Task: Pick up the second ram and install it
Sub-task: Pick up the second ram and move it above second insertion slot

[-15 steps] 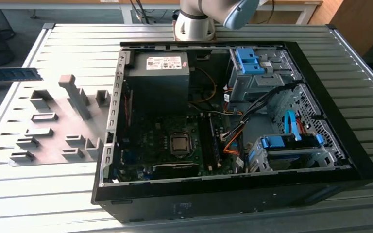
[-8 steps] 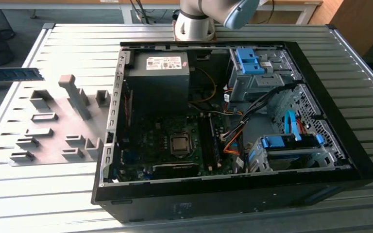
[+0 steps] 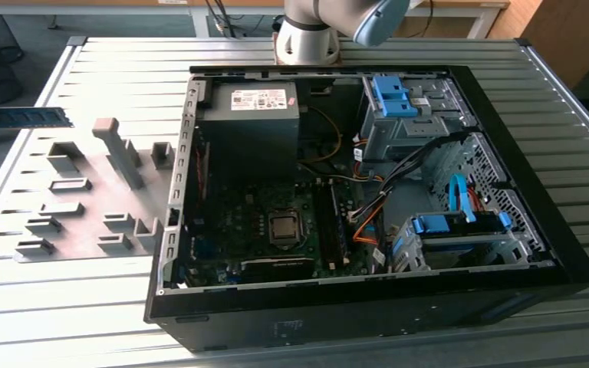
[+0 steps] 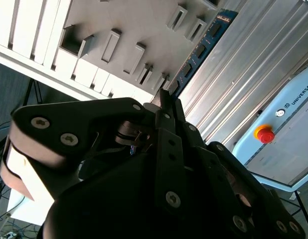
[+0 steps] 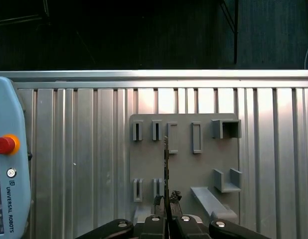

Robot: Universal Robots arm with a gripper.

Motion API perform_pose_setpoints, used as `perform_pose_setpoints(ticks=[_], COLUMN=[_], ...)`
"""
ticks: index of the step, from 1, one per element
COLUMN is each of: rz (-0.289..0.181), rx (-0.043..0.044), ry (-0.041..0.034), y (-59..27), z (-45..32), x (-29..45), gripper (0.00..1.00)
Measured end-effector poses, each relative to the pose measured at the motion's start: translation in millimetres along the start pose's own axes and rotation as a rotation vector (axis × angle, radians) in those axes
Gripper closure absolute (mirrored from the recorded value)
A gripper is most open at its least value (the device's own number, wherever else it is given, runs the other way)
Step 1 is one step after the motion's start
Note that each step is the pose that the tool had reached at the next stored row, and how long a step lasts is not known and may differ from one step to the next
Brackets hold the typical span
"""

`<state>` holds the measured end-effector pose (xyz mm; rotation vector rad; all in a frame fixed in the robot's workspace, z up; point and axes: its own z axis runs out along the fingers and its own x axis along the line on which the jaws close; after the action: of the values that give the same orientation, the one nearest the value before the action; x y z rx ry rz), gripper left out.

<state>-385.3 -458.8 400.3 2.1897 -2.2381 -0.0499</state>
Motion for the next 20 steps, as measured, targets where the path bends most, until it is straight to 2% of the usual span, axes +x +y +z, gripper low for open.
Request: perform_pose_setpoints(ticks=[20], rz=[0.0], rx=[0.0], ry=[0.0], y=[-7.2], z=[-0.2], x=[-0.2], gripper=[0.86])
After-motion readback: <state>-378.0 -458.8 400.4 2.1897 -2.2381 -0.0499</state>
